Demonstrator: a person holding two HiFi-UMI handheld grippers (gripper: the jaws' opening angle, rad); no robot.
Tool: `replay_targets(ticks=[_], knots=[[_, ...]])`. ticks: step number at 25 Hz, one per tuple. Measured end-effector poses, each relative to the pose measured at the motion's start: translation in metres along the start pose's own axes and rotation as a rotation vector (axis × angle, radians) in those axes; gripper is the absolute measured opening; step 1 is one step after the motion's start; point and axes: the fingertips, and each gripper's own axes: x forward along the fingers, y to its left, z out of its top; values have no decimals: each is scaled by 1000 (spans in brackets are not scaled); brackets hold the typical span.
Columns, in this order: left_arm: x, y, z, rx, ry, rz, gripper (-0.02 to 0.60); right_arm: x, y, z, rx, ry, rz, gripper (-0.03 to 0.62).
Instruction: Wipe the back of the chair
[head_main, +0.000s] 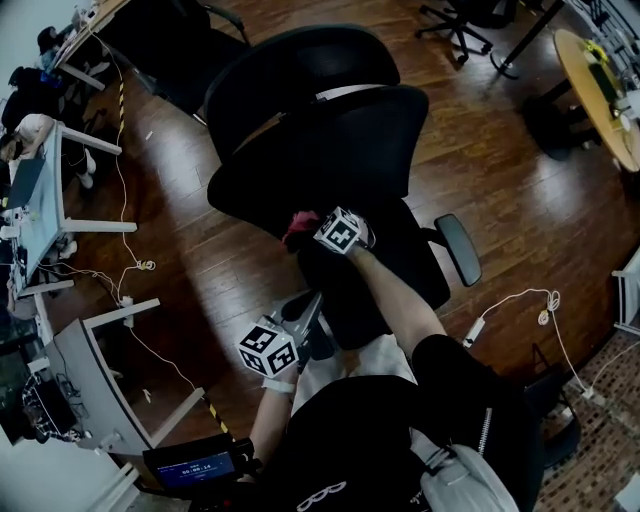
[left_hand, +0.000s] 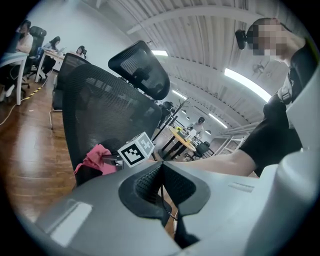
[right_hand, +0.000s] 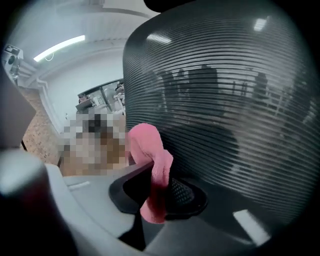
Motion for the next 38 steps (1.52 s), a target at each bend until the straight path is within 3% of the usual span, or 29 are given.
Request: replay_targets(ticks=[5, 15, 20, 26, 31, 38], knots=[[27, -15, 0, 10, 17, -4, -8, -42, -57, -29, 44, -15, -71, 49], [63, -45, -3, -2, 44, -1, -8, -140, -203, -109, 243, 15, -327, 49], [76, -58, 0, -30, 32, -19, -8, -172, -238, -140, 299, 25, -421, 49], [78, -63, -7, -47, 24, -35, -8, -205, -266, -181, 461, -17, -588, 48], [71, -62, -12, -47, 28, -33, -8, -179, -246, -191, 474, 37, -546, 48], [34, -40, -22, -77, -4, 3, -8, -90, -170, -139, 376, 33, -403, 46]])
